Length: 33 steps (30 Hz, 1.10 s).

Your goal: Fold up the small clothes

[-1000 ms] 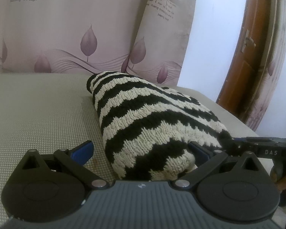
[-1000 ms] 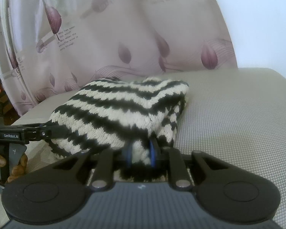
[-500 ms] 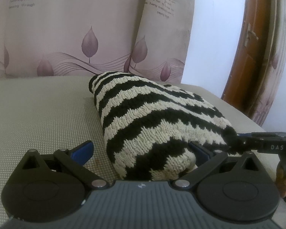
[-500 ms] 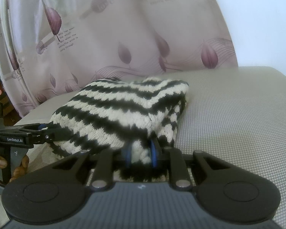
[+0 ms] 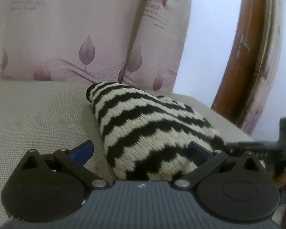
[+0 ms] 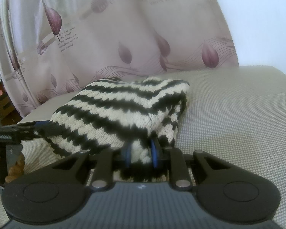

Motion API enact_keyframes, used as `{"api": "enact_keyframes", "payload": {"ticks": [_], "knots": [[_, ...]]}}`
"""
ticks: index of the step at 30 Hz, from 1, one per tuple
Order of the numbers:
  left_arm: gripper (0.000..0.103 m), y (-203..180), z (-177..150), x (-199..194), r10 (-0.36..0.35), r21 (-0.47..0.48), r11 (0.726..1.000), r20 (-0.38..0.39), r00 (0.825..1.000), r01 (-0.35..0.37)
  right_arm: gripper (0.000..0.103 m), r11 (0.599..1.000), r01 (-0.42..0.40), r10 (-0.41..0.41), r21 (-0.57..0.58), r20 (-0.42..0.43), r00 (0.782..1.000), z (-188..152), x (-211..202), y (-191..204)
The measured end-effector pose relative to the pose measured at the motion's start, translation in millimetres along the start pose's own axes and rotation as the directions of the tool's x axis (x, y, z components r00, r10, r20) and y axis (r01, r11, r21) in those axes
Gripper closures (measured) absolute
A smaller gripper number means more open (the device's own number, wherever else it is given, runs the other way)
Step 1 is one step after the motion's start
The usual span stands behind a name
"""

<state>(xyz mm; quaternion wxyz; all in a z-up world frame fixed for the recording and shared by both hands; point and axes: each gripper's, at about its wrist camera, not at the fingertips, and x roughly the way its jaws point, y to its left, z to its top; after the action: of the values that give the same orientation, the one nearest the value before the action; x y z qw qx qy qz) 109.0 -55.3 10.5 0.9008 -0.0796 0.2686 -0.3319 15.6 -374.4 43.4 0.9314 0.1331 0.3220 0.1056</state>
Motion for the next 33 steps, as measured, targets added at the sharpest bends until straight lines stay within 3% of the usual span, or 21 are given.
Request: {"api": "enact_keyframes", "payload": {"ticks": [7,16,20,24,28,31,33], "knots": [[0.000,33.6,26.9,29.1,-0.157,-0.156,0.978,-0.106,0.982,0.140,0.082,1.000,-0.018,0.018,0.017,-0.001,1.000,0.3,-0.4,-2.8],[0.000,68.5,33.7,83.8,-0.320,-0.394,0.890,-0.181,0.930,0.229,0.081,1.000,-0.023,0.023,0.021,-0.002,1.000,0.4,-0.8,-3.7],[0.002,68.5,40.8,104.6,-0.324,-0.389,0.892,-0.194,0.926,0.230,0.080,1.000,-0.022,0.022,0.022,-0.001,1.000,0.1,-0.8,-3.5],[0.015,63.6,45.7,115.1,-0.286,-0.338,0.919,-0.211,0.935,0.205,0.080,1.000,-0.022,0.023,0.020,-0.002,1.000,0.1,-0.4,-3.8],[0.017,65.1,40.5,111.8,-0.290,-0.312,0.924,-0.194,0.937,0.221,0.077,0.999,-0.025,0.025,0.025,0.001,1.000,0.1,-0.7,-4.1],[0.014,68.1,35.8,109.0,-0.306,-0.317,0.917,-0.168,0.937,0.243,0.068,0.999,0.015,-0.018,0.034,0.071,0.997,-1.4,-15.3,3.3],[0.013,69.5,34.5,107.4,-0.313,-0.323,0.913,-0.163,0.936,0.250,0.068,0.994,-0.047,0.032,0.096,0.150,0.988,-3.0,-33.9,15.7]]}}
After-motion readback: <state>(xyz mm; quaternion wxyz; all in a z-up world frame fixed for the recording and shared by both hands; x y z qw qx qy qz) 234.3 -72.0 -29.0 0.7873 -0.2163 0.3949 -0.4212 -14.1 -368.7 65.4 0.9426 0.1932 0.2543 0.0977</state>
